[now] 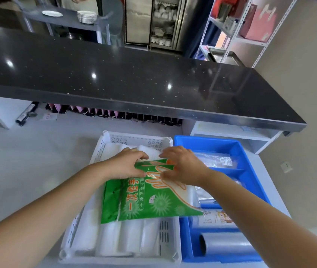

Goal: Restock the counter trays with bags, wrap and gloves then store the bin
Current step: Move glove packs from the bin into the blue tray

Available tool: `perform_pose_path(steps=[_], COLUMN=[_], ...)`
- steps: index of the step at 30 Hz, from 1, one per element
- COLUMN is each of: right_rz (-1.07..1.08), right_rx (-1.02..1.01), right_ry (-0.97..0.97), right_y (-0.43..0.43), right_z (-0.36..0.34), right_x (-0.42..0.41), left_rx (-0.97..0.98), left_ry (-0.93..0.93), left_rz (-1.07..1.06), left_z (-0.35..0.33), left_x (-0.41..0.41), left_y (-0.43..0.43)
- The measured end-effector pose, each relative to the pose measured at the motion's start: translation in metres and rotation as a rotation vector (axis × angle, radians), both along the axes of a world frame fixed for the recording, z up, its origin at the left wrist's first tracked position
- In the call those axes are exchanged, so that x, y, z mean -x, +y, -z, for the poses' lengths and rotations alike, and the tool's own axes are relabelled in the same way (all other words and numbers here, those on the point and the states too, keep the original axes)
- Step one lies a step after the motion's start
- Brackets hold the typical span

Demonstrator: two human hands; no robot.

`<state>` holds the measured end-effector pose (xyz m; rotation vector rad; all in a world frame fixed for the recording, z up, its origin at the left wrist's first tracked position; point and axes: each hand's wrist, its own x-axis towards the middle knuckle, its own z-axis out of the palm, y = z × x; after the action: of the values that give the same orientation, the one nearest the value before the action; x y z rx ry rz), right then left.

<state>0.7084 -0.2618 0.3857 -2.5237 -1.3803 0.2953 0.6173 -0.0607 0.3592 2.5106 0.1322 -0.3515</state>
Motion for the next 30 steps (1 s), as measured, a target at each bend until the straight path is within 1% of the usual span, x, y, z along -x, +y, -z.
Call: perform_pose_path(steps=[2,3,5,8,12,14,16,18,20,22,23,24,25,26,27,30], right_rz=[-0.008,-0.001,-0.024,-0.089,-0.099,-0.059,0.012,0.050,0.090,0.179,0.233,0.292,0.354,0.418,0.481,0.622], right_rx=[0.197,0.261,0.326,0.329,0.304,0.304,0.318,0.319,0.284,0.237,0.214,0.189,0.159,0.121,0.074,-0.089], right_ry=[0.045,0.058,0.027,-0.078,-0.100,-0.085,-0.030,-0.034,-0.102,-0.131,-0.113,-0.074,-0.025,0.021,0.058,0.147], right_y=[0.009,0.012,0.018,0.024,0.026,0.025,0.021,0.014,0.003,-0.010,-0.017,-0.024,-0.031,-0.038,-0.044,-0.057], right_z=[0.002,0.001,-0.001,-0.005,-0.012,-0.017,-0.023,-0.031,-0.041,-0.051,-0.055,-0.056,-0.056,-0.055,-0.052,-0.042], right_x=[-0.006,-0.008,-0.012,-0.011,-0.006,-0.004,-0.005,-0.006,-0.009,-0.012,-0.013,-0.013,-0.012,-0.010,-0.008,-0.001], left_rx=[0.004,0.011,0.006,-0.013,-0.091,-0.015,0.050,0.021,-0.019,-0.049,-0.053,-0.043,-0.012,0.037,0.097,0.334], left_ry=[0.054,0.070,0.053,-0.006,-0.081,-0.060,-0.035,-0.115,-0.316,-0.561,-0.668,-0.742,-0.776,-0.757,-0.699,-0.457], left_rz=[-0.010,-0.017,-0.023,-0.007,0.089,0.090,0.084,0.090,0.078,0.000,-0.082,-0.178,-0.278,-0.368,-0.448,-0.667], left_z=[0.003,0.004,0.005,0.001,-0.008,-0.014,-0.022,-0.031,-0.040,-0.047,-0.049,-0.049,-0.047,-0.043,-0.038,-0.019], left_x=[0.001,0.001,0.002,0.001,-0.003,-0.006,-0.009,-0.013,-0.017,-0.020,-0.019,-0.017,-0.013,-0.009,-0.004,0.008], left_y=[0.003,0.004,0.004,0.004,0.001,0.000,-0.004,-0.009,-0.016,-0.022,-0.024,-0.027,-0.030,-0.034,-0.040,-0.060])
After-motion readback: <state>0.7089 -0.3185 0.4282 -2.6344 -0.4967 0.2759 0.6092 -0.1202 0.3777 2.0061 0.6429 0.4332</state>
